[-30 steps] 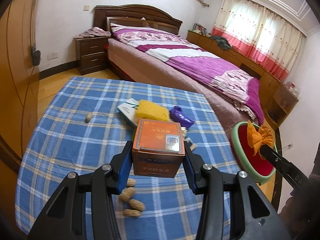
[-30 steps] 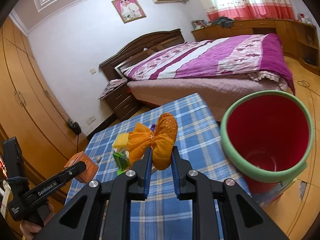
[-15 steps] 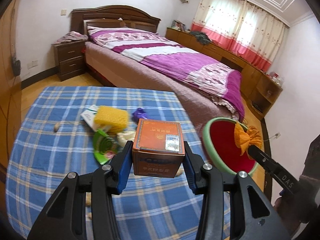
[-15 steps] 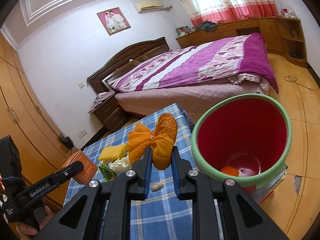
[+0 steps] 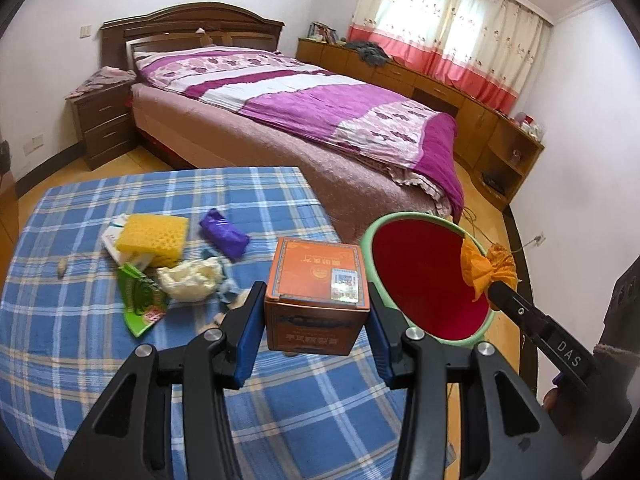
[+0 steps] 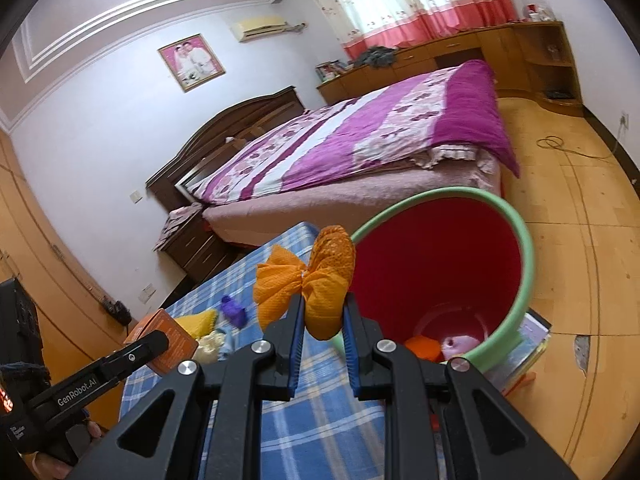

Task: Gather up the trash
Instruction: 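Lift both held items and carry them over the red bucket, then open both tools to drop the orange box and bow wrapper into the bucket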

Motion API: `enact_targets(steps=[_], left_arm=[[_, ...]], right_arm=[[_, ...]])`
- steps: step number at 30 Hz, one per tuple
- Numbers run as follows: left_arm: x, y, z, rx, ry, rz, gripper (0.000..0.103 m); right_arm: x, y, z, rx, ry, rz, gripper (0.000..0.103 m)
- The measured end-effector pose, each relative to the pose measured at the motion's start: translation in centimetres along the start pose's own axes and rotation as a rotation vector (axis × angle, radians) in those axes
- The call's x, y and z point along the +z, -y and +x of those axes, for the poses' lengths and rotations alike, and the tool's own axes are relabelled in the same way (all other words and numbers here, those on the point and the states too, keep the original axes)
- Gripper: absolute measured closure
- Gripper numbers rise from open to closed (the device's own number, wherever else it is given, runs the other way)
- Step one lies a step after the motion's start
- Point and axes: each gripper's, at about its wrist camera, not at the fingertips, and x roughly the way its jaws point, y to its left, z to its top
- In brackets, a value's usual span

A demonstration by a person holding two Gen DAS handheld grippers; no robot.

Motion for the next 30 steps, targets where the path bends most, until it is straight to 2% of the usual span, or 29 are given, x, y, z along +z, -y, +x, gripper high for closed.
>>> enact_targets(steps=[20,30], left_arm=[[0.0,8.4,9.1,-0.114,-0.080,0.178,0.055],[-0.8,9.6,12.8,-0.149,-0.123,0.218,0.055]], right_arm=[[0.9,8.4,2.8,-0.143,-0.039,0.090,0.082],[0.9,10.3,4.4,-0.175,-0.059,0.104,0.078]])
